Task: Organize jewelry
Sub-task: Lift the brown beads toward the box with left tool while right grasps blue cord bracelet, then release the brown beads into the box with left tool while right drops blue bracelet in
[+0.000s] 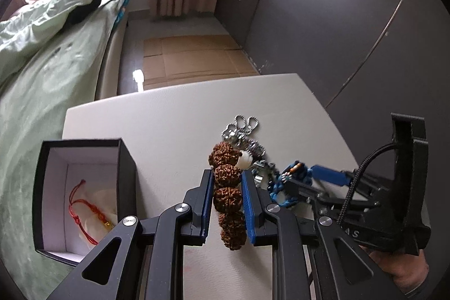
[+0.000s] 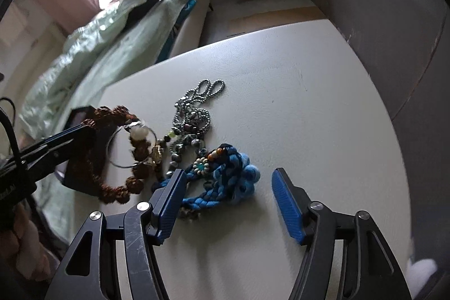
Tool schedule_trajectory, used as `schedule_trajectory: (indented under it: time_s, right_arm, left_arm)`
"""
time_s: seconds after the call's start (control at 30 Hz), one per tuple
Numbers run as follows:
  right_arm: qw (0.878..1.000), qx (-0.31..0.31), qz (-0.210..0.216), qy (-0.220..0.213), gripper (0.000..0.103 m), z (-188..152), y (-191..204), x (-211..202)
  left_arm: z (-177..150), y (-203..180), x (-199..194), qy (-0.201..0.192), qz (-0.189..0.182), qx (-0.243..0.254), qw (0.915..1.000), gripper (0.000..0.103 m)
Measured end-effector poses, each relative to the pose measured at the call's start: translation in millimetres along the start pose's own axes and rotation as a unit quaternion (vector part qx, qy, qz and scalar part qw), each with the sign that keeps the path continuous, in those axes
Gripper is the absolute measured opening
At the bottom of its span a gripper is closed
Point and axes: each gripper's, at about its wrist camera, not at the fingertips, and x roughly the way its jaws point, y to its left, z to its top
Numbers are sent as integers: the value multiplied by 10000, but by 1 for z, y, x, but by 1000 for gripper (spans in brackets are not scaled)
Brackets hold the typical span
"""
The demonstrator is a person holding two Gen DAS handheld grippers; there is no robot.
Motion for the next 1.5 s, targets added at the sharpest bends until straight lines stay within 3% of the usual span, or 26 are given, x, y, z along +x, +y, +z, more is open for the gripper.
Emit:
schedule_trajectory:
  time_s: [0.07, 0.13, 0.17, 0.23, 0.4, 0.57, 0.83, 1.23, 1.43, 1.5]
  right_arm:
    - [9996, -159, -219, 12, 52, 3, 2, 1]
    - [9987, -270, -431, 20, 36, 5, 3, 2]
    - [9985, -269, -472, 30, 34, 5, 1, 1]
    - [9997, -129, -218, 67, 24, 6, -8, -2]
    - [9988, 346, 357, -43, 23, 3, -26, -14]
    - [9976, 380, 514, -263, 23, 4, -20, -30]
    - [9968, 113, 516, -605, 23, 15, 12, -59]
    - [9925, -179, 897, -810, 23, 22, 62, -79]
    - [9913, -341, 993, -790, 23, 23, 90, -76]
    - [9912, -373, 1013, -771, 23, 23, 99, -74]
  left_arm:
    - [-1, 5, 5, 79, -33, -86, 9999, 21]
    - [-4, 9, 6, 99, -38, -147, 9998, 21]
    - [-4, 11, 4, 79, -50, -165, 9998, 21]
    - [-4, 12, -2, -1, -59, -147, 9999, 21]
    - [0, 14, -23, -241, -77, -147, 9996, 21]
    - [4, 15, -44, -454, -137, -146, 9988, 21]
    - [7, 24, -77, -764, -151, -195, 9968, 21]
    - [2, 61, -116, -1091, 42, -411, 9932, 21]
    - [-3, 86, -111, -1017, 163, -591, 9929, 21]
    - [-4, 94, -104, -900, 102, -669, 9936, 26]
